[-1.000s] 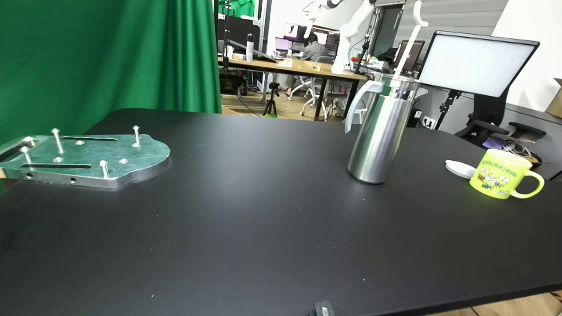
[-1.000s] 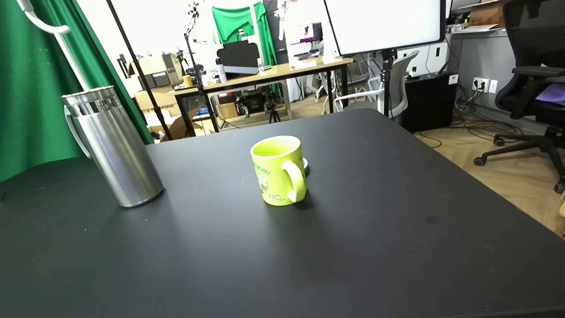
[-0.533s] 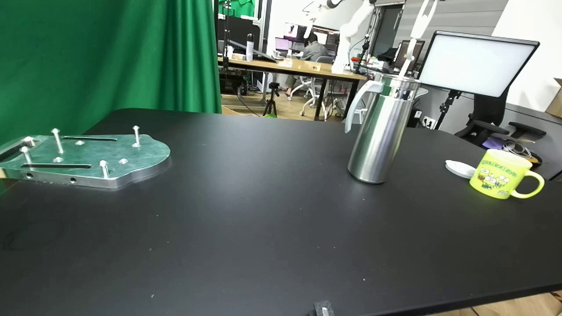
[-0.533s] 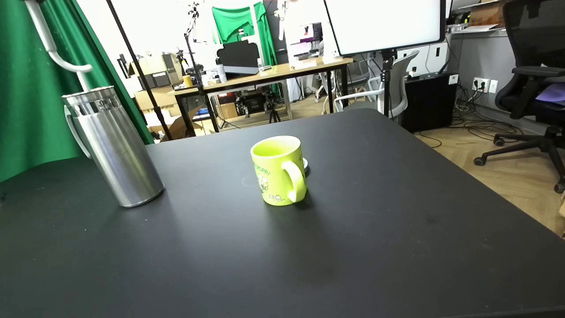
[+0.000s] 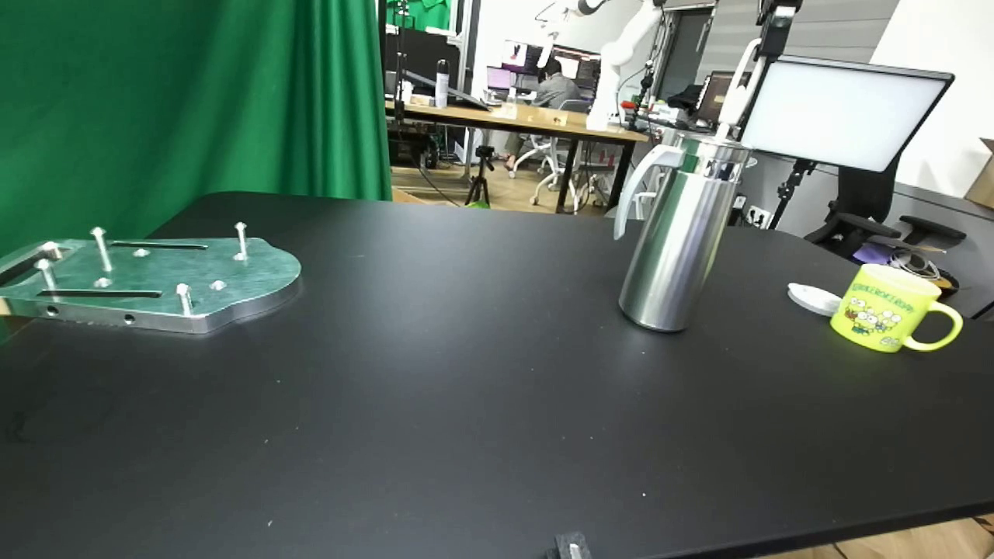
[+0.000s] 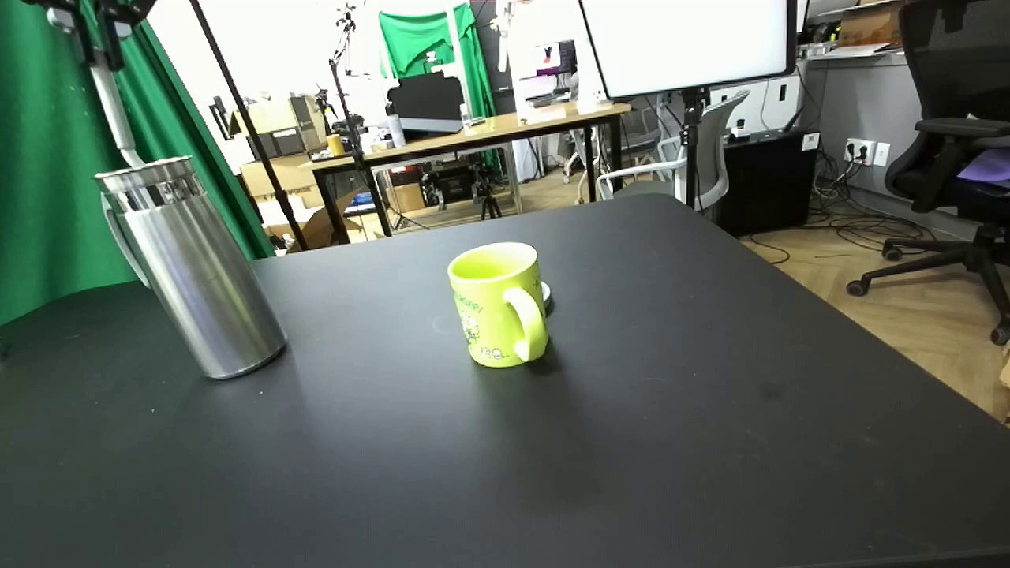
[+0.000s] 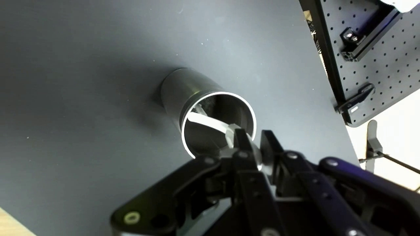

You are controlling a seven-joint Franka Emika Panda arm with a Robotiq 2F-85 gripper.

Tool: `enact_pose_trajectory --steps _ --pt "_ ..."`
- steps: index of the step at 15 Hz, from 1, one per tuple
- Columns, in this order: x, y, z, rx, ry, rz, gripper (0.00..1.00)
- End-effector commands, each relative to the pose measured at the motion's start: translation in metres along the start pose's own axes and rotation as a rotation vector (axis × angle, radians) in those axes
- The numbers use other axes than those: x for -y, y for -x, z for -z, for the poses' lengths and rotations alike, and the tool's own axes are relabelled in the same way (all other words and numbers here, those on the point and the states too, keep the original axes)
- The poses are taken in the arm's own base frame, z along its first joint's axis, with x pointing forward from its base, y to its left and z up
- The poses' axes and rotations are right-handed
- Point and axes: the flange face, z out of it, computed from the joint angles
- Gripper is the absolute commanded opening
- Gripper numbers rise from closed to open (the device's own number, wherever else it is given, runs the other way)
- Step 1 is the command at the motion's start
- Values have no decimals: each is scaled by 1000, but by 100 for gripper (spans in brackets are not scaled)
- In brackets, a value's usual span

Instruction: Use the bottle brush to clean inside the flask

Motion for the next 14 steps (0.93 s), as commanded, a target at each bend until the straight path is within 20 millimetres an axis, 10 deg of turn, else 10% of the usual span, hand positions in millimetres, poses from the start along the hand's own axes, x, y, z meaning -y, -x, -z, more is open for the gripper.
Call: enact_pose_trajectory --steps 1,9,14 --pt "21 0 36 -14 32 7 4" --pt "74 3 116 -44 141 51 4" --pt "56 10 96 -48 100 39 4"
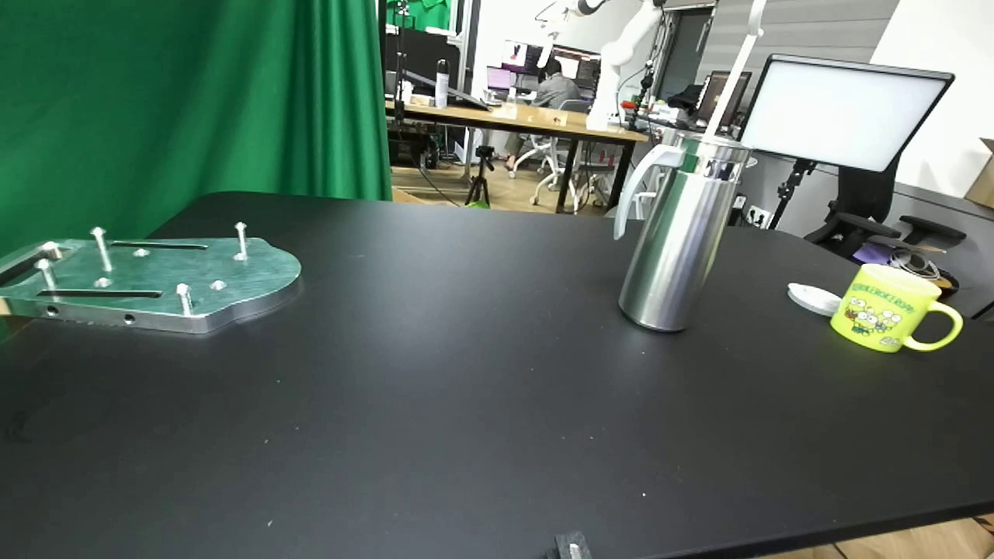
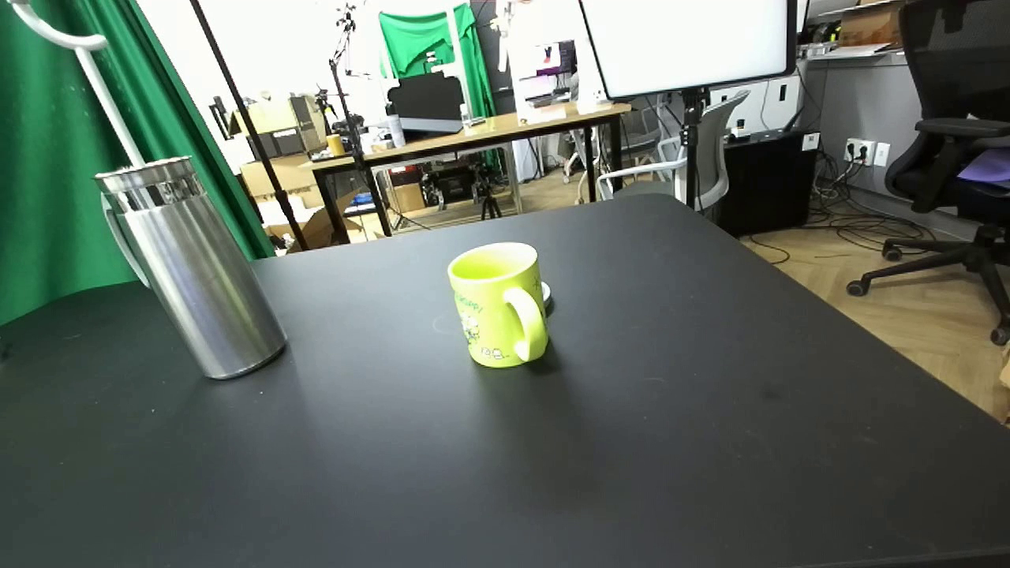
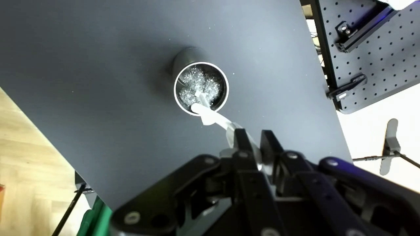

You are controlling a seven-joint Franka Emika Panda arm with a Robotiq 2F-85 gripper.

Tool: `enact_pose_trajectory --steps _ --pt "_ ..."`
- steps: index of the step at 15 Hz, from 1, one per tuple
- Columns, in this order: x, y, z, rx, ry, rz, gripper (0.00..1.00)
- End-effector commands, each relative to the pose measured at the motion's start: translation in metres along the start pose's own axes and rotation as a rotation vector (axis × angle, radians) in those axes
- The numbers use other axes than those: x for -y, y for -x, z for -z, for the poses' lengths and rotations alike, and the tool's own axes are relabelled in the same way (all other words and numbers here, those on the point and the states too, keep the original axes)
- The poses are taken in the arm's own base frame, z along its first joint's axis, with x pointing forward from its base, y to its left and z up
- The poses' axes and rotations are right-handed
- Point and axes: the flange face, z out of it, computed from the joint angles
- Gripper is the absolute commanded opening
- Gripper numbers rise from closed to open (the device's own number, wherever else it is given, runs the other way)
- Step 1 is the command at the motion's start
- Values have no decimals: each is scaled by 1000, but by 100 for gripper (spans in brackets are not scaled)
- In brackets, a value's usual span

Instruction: Use the bottle brush to clean inside the flask

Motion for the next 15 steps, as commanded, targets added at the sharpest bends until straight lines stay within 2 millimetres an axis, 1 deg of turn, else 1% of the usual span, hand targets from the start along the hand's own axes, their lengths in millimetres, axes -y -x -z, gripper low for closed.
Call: enact_pose_trajectory --steps 1,6,9,12,15 --pt "-20 8 -25 7 -54 -22 4" --pt "-50 20 -81 23 -160 -67 4" --pt "-62 23 -107 26 -210 -88 4" --pt "-68 22 -124 28 -245 -99 4" --pt "-70 21 -131 32 -260 -104 4"
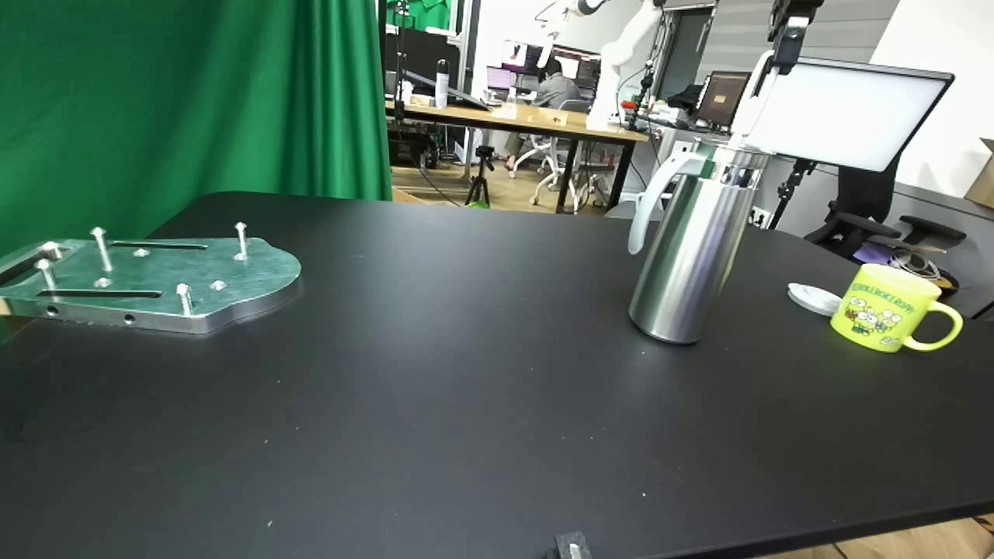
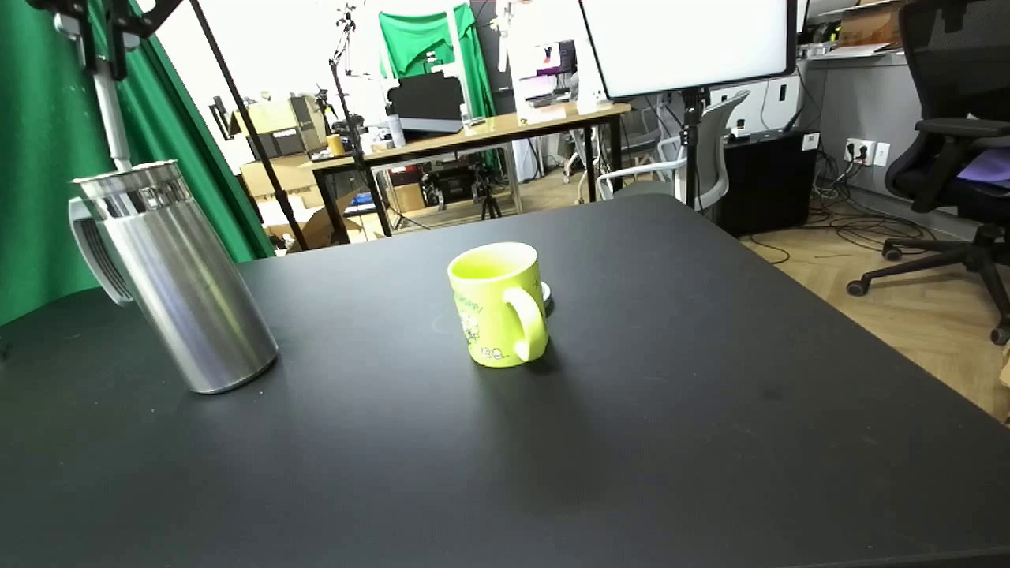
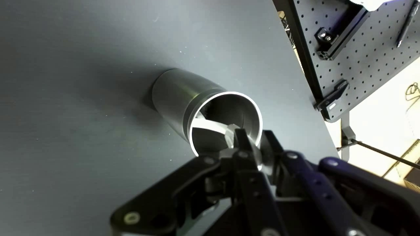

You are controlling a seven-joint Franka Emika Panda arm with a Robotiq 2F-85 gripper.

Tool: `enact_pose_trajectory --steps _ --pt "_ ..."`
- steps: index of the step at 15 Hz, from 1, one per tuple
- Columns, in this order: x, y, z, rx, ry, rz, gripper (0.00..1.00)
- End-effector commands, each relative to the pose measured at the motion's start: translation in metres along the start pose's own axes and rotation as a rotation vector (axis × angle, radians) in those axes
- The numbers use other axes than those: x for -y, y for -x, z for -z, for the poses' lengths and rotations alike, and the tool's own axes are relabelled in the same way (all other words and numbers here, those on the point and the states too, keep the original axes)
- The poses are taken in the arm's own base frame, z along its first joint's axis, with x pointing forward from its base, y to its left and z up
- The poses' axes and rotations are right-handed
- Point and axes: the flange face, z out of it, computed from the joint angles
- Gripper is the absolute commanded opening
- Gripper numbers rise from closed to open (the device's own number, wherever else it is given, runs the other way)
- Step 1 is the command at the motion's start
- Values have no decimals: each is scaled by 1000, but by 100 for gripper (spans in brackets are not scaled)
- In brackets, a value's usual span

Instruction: Use the bottle brush to clean inside the flask

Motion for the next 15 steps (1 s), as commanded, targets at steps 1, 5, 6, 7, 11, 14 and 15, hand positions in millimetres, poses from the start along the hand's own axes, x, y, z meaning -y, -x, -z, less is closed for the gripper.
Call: enact_pose_trajectory --steps 1,5,6,7,11,14,15 --pt "-1 0 0 -11 -16 -4 4" --pt "8 -3 9 -11 -2 -1 4" --pt "12 -3 13 -13 5 3 4" --pt "16 -4 18 -15 13 8 4" --pt "37 -7 39 -21 50 28 4" --pt "56 -9 60 -31 84 49 4" --pt "62 -9 65 -33 95 56 4"
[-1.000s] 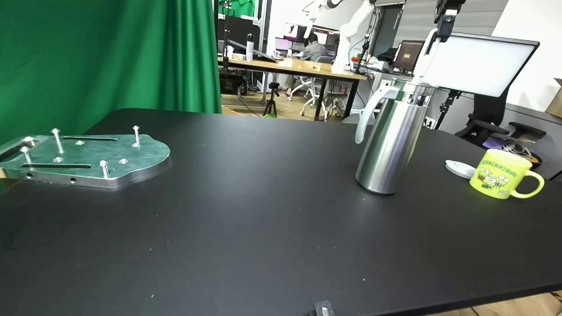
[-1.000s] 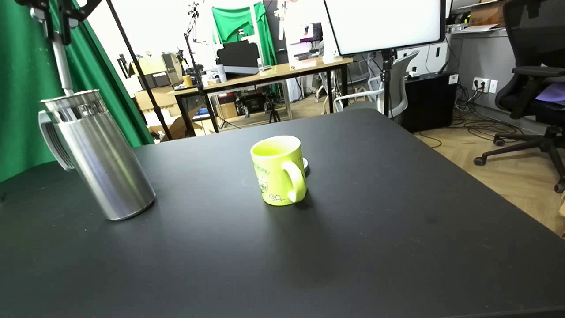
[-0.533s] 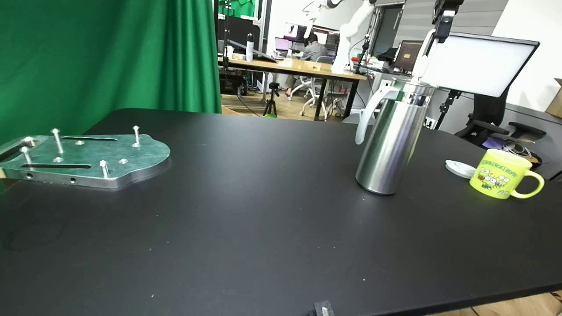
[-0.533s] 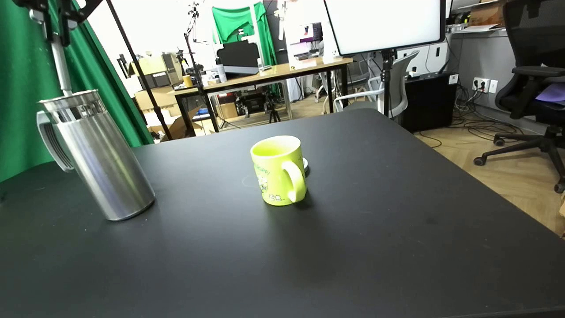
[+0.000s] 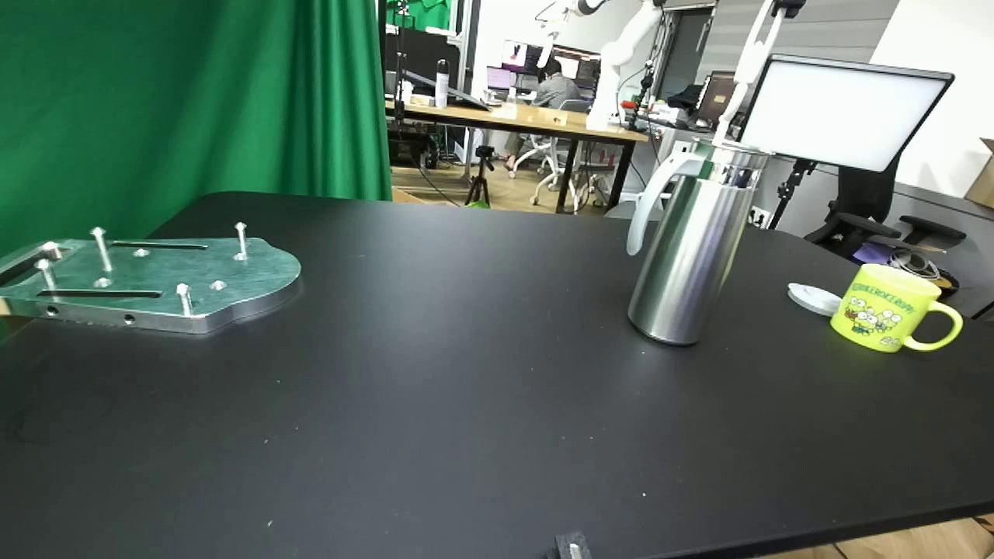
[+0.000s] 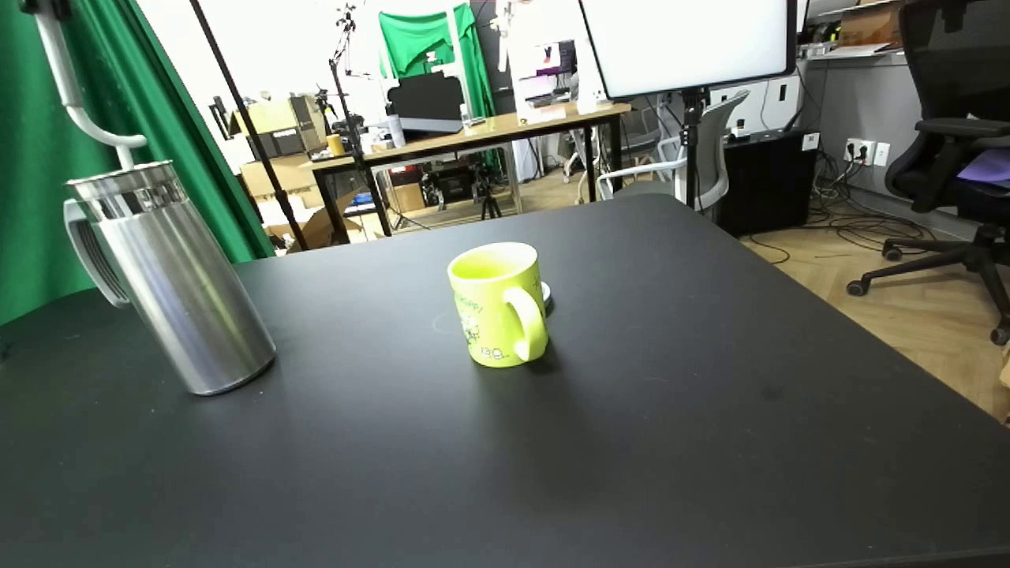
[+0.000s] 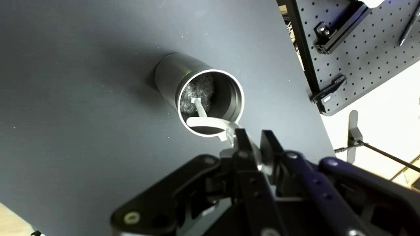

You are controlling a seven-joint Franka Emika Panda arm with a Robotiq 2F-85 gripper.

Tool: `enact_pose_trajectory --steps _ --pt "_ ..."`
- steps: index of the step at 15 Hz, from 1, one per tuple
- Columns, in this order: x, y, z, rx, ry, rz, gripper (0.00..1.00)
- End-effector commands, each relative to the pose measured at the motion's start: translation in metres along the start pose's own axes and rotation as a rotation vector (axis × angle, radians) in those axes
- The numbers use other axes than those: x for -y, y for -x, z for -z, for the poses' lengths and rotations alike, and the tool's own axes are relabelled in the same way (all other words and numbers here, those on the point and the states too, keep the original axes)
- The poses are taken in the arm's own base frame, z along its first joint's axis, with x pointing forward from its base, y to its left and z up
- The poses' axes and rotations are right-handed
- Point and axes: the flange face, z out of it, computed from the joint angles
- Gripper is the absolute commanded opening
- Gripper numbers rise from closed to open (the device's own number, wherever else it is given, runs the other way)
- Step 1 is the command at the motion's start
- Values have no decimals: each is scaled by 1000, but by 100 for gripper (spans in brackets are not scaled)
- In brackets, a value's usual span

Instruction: Use the bottle brush to clean inside the flask

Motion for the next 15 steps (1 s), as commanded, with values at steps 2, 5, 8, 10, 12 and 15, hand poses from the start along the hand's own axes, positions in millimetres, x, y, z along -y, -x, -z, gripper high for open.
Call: enact_pose_trajectory --steps 2,5,8,10,12,15 --pt "27 -2 29 -11 33 15 4" --pt "29 0 25 -4 30 11 4" --pt "23 2 9 13 4 -3 4" --pt "18 4 -4 23 -18 -14 4" --pt "15 5 -14 31 -37 -20 4" --pt "12 4 -25 40 -58 -23 4"
